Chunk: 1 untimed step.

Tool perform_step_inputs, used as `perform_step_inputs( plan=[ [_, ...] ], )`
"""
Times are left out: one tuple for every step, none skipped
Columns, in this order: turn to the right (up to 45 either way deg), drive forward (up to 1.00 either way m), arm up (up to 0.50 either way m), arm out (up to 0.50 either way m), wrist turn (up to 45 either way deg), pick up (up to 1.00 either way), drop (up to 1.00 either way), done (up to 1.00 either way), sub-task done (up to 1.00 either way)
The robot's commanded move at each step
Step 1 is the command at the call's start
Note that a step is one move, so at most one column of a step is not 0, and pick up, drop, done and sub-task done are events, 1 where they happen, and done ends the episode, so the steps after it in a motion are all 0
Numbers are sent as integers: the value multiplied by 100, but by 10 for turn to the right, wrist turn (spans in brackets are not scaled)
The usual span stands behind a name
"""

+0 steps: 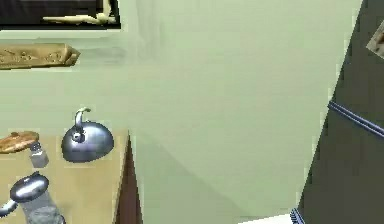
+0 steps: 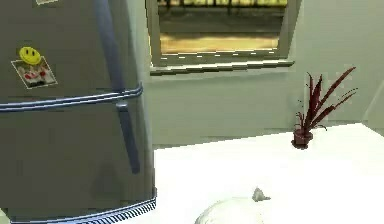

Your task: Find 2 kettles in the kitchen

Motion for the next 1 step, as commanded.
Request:
perform_step_inputs(
  plan=[
    [-270, 0, 0, 0, 0, 0, 0, 0, 0]
  ],
)
